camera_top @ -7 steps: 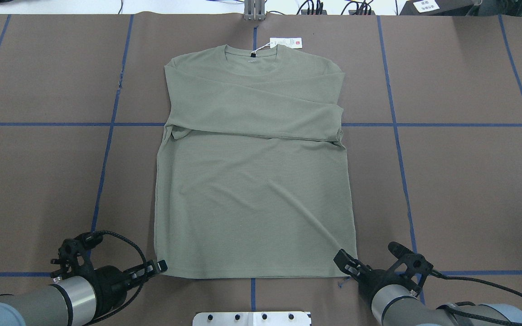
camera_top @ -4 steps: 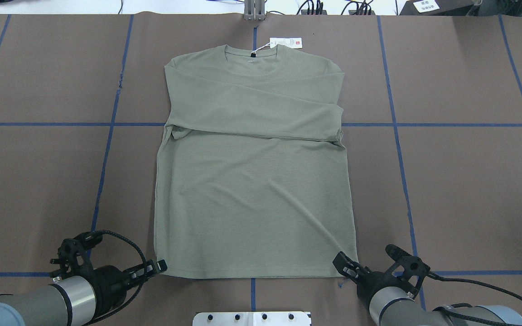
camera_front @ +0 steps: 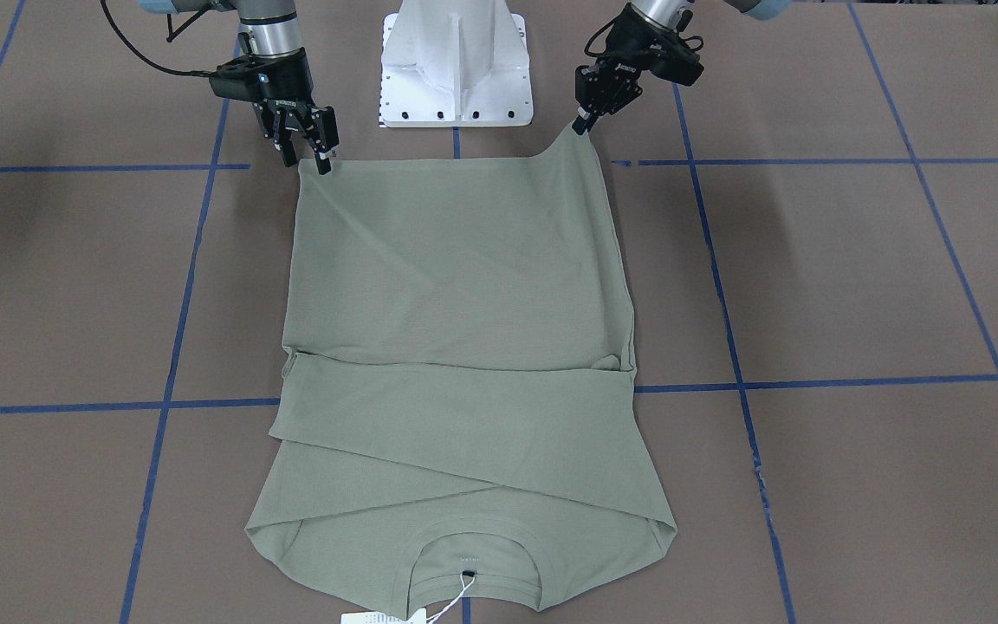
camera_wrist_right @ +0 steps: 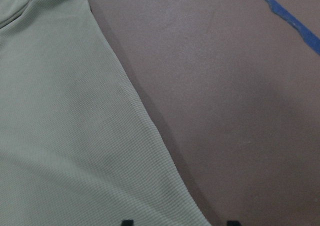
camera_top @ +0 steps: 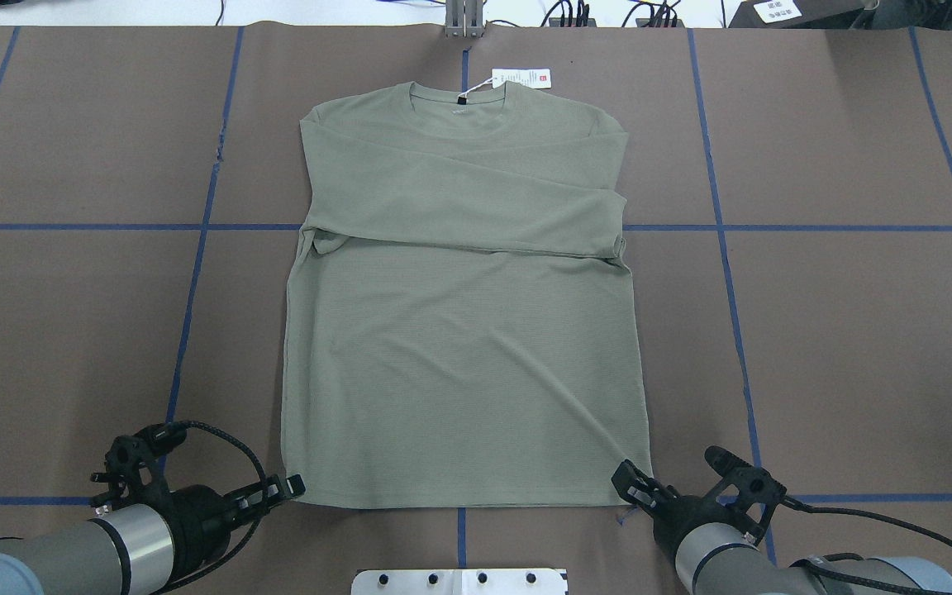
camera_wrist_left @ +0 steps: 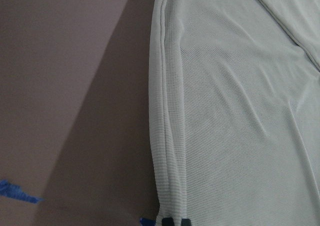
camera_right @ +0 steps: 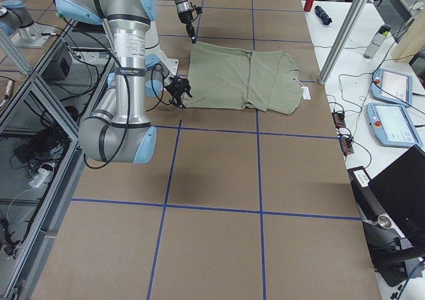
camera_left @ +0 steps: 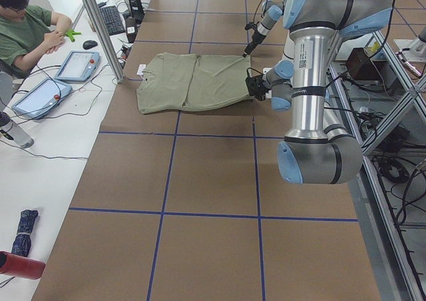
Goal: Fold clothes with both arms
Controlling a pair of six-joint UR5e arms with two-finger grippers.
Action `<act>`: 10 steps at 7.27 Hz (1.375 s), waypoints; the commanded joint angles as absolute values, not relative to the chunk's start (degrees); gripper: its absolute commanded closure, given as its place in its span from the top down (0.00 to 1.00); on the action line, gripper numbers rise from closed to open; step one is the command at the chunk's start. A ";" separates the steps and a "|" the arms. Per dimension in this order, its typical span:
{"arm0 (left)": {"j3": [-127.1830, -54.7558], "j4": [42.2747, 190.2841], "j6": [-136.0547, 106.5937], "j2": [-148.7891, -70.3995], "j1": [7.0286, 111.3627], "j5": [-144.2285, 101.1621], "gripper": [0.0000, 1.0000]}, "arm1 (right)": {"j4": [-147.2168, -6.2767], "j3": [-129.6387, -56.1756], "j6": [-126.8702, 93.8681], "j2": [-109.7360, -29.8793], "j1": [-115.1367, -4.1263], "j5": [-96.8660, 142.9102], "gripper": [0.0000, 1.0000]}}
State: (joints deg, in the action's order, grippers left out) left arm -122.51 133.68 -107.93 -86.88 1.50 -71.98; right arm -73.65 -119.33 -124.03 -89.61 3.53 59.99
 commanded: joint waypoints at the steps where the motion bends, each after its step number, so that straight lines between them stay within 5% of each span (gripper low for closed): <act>1: -122.52 133.68 -107.93 -86.84 1.49 -71.98 0.00 | -73.65 -118.92 -124.10 -89.21 3.69 59.77 0.47; 2: -122.52 133.68 -107.93 -86.84 1.49 -71.90 0.00 | -73.65 -118.74 -124.10 -89.21 3.69 59.59 0.43; 4: -122.52 133.77 -107.93 -86.84 1.49 -71.89 0.00 | -73.74 -118.74 -124.10 -88.95 3.69 59.59 0.00; 7: -124.35 133.51 -107.84 -86.75 1.58 -71.98 0.00 | -78.79 -124.15 -123.67 -89.03 1.86 60.03 0.00; 10: -143.97 115.75 -107.84 -86.65 3.50 -82.93 0.00 | -108.34 -151.87 -123.40 -86.07 1.58 68.26 0.00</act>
State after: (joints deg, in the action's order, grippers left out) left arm -135.14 124.37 -107.85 -86.32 2.27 -78.50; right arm -95.44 -140.41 -123.46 -88.28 1.81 64.28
